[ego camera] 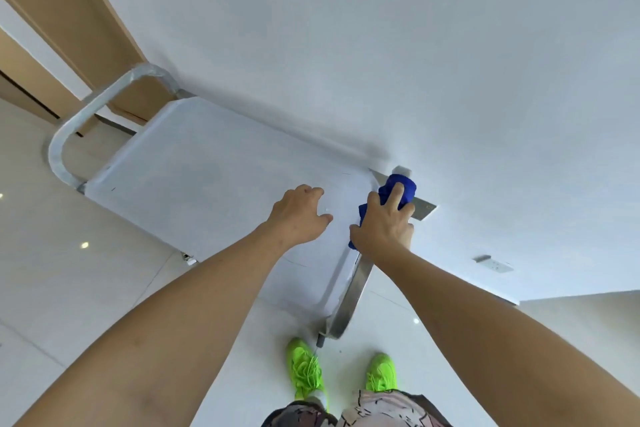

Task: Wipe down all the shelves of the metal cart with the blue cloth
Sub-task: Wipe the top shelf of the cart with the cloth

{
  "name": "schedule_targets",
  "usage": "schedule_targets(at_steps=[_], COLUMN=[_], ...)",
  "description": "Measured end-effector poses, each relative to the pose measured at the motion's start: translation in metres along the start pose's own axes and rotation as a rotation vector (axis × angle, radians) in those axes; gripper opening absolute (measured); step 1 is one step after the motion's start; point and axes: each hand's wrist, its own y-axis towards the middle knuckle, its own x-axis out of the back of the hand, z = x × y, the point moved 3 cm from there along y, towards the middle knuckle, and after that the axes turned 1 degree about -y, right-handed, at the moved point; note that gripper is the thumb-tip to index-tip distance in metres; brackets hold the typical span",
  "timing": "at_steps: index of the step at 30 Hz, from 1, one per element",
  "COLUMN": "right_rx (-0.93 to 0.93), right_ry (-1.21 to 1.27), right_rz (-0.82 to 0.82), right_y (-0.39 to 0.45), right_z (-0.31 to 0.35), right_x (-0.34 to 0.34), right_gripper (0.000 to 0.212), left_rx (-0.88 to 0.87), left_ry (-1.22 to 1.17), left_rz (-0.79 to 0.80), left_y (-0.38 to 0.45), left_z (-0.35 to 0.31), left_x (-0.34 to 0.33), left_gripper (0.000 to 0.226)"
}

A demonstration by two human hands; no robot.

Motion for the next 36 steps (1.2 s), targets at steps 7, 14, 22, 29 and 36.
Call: schedule_targets(at_steps=[7, 14, 22, 29, 36], right_rx=[0.016, 0.059, 0.029, -0.065, -0.048], right_ry=[0.012, 0.045, 0.033, 0.082, 0.125], right_rz=[-0.061, -0.085, -0.094, -0.264, -0.282], right_y=[0.0, -0.001, -0.011, -0.034, -0.083], right_z=[-0.001, -0.006, -0.002, 0.027, 0.111], right_x=[-0.001, 0.0, 0.011, 0.023, 0.004], right_gripper=[0.049, 0.043, 0.041, 0.024, 0.032], left_rx=[-0.027, -0.034, -0.125, -0.285, -0.383], left_ry=[0.061, 0.118, 0.182, 0.216, 0.253], left_rz=[0.034, 0.052, 0.053, 0.064, 0.11], left_y=[0.013, 0.014, 0.011, 0.007, -0.014], left_z=[-0.008, -0.021, -0.012, 0.021, 0.092], left_x=[-0.006, -0.006, 0.018, 0.047, 0.058], left_gripper=[0.065, 0.062, 0.057, 0.056, 0.061])
